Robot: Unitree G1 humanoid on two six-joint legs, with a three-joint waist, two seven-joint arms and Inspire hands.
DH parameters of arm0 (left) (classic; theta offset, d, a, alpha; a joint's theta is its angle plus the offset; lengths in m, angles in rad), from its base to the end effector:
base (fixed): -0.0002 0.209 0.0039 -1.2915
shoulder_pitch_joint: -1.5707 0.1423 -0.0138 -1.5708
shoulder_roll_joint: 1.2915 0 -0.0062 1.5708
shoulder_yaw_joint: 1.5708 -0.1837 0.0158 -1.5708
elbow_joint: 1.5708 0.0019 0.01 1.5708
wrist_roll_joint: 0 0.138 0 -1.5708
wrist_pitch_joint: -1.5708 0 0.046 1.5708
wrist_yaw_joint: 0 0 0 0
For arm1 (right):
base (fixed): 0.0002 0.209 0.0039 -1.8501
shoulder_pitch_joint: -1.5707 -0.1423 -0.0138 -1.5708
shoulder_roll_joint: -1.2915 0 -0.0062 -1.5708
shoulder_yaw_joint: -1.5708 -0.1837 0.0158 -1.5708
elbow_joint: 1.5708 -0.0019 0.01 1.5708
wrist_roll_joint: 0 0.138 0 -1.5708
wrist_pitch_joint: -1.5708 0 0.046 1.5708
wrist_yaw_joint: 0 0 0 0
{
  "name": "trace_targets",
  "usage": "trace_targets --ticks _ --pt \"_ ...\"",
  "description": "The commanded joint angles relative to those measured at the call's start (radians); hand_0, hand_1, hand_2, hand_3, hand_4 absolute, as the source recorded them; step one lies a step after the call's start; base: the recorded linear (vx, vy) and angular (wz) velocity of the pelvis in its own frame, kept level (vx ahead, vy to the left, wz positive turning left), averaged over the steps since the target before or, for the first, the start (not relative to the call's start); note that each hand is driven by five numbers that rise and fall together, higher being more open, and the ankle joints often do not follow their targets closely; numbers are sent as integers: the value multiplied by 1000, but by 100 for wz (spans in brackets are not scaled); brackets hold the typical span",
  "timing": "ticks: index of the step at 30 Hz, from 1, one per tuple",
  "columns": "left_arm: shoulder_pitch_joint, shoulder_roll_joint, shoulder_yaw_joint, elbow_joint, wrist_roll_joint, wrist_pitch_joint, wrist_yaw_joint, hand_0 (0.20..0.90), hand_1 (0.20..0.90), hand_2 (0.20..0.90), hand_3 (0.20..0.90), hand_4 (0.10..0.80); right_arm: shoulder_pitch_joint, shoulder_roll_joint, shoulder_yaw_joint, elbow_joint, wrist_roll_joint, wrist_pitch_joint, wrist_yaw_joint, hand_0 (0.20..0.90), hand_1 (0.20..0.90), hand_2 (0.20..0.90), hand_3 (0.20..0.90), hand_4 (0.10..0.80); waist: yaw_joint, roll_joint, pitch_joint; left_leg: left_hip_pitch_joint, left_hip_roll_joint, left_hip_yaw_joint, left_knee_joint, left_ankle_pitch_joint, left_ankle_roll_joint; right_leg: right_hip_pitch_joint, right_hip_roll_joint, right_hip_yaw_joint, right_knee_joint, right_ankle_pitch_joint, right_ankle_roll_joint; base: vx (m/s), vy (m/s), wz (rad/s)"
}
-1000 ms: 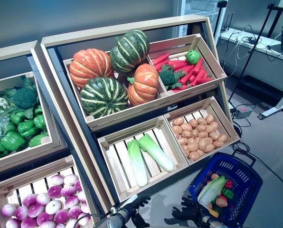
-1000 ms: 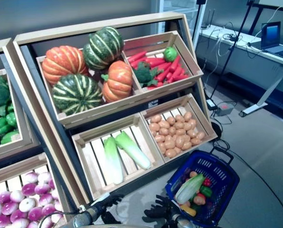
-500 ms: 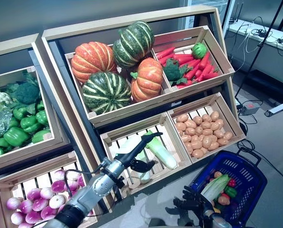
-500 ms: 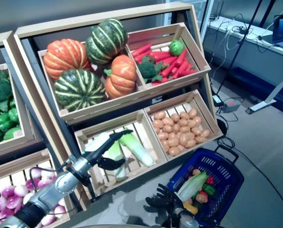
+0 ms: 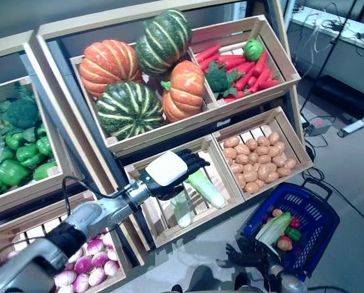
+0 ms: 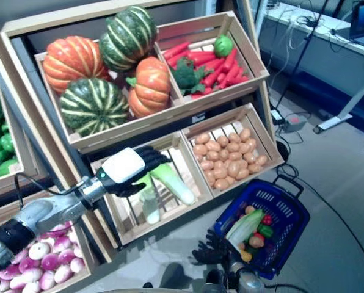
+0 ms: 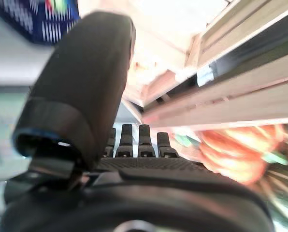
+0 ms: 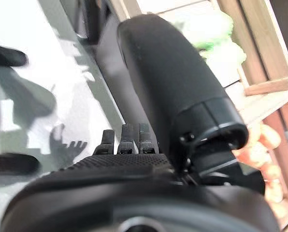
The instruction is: Put vegetables into the basket
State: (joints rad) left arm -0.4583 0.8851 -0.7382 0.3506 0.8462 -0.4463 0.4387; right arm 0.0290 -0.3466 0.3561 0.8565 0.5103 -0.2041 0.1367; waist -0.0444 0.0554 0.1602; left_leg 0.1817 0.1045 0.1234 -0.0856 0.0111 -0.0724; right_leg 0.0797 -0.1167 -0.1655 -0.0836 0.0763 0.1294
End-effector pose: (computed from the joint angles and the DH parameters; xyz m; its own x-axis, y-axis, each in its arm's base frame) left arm 0.2457 0.2232 0.0652 0.7040 -0.7096 -0.0272 -0.0708 -0.1083 0.9916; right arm 0.1222 -0.2188 -0.0842 0.7420 0.0856 -0.6649 -0.0527 0.9962 0.0694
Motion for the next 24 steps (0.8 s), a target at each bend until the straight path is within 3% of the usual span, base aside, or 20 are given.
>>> trace_targets --ticks 1,7,11,16,24 --pt "-130 10 42 59 60 37 112 900 900 900 900 800 -55 -28 -31 -89 30 -70 54 900 900 900 900 800 -28 -21 6 -68 -56 -12 145 -65 33 5 -57 1 191 -102 -5 90 102 -19" --pt "-129 24 21 148 131 63 115 900 900 900 900 800 -29 -52 -65 -121 96 -18 103 900 900 900 900 800 -57 -29 64 -143 -36 27 336 -127 38 -75 -76 20 351 -154 -15 -32 64 -18" --pt "-226 56 -20 215 158 84 120 900 900 900 900 800 -60 -70 -55 -173 165 -13 85 900 900 900 900 800 -66 -41 126 -288 -14 27 494 -170 46 -213 -93 43 495 -188 -33 -271 30 -16" --pt "-361 73 -91 280 115 165 59 900 900 900 900 800 -143 -96 -44 -191 203 -29 42 900 900 900 900 800 -78 -48 207 -460 1 27 683 -238 50 -384 -112 81 680 -238 -45 -269 71 -11" --pt "-423 78 -104 340 98 181 59 900 900 900 900 800 -208 -141 -59 -172 243 -38 31 900 900 900 900 800 -90 -55 253 -591 45 31 866 -304 36 -519 -119 116 844 -289 -50 -88 44 -9"
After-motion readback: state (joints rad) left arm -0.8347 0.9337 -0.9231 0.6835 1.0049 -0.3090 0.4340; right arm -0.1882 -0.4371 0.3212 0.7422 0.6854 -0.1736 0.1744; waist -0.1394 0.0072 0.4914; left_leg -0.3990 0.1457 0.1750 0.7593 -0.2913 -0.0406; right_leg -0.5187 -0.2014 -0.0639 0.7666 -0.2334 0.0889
